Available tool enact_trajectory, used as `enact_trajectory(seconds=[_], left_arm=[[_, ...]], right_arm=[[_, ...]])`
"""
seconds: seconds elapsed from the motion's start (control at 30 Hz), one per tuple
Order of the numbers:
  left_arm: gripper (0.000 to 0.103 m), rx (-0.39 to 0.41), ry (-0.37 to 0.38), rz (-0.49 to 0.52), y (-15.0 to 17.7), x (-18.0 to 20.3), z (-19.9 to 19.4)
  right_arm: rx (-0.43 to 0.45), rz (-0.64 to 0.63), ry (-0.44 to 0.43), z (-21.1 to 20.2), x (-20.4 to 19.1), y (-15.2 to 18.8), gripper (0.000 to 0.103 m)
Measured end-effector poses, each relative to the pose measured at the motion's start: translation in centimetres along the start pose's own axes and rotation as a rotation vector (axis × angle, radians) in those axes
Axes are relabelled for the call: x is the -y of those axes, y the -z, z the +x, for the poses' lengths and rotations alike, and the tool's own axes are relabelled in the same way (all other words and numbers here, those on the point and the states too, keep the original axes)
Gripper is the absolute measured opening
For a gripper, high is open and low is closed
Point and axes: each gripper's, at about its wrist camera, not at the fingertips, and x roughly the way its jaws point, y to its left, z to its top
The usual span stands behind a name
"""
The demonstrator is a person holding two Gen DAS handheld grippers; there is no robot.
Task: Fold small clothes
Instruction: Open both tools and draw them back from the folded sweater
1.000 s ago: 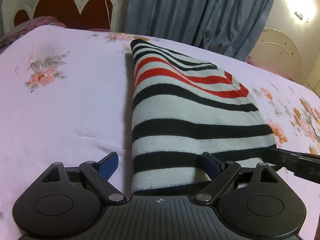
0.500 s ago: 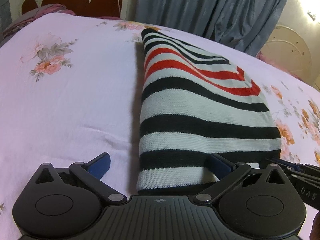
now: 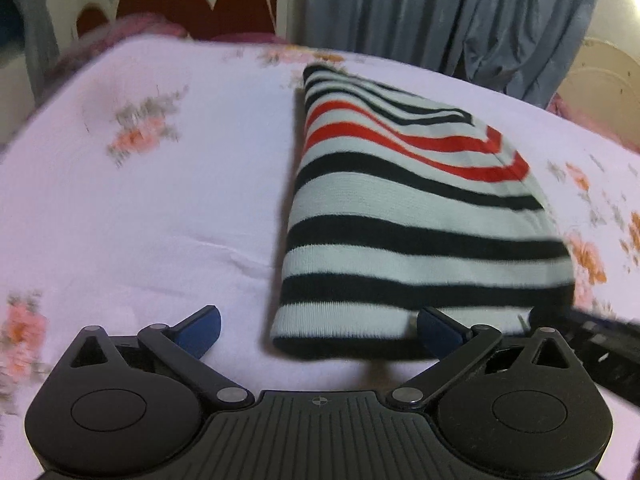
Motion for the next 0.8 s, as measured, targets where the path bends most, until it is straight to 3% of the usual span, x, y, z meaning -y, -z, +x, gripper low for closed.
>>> enact_trajectory(seconds=[0.1, 0.27, 0.53, 0.7, 0.8], left_arm=[[0.103, 0.107, -0.056, 0.055, 1.1, 0.9, -3.2], [0.103, 0.264, -0.05, 0.094, 3.2, 1.7, -9.4], [0.103, 0.289, -0.062, 0.132, 6.6, 2.9, -17.3], [0.103, 0.295, -0.25, 0.221, 10.3, 6.1, -22.9], [0.103, 0.294, -0.319, 0.282, 12.2, 8.0, -25.4]], right_arm=[[0.034, -0.011, -0.013, -2.5, -0.1, 0.7, 0.05], [0.042, -0.037, -0.044, -6.2, 0.5, 2.8, 0.05], [0.088, -0.073, -0.066, -13.4, 1.3, 6.6, 0.058], [0.14, -0.079, -0.093, -18.9, 1.8, 8.9, 0.062], [0.164, -0.086, -0.101, -22.0, 2.1, 10.4, 0.064]])
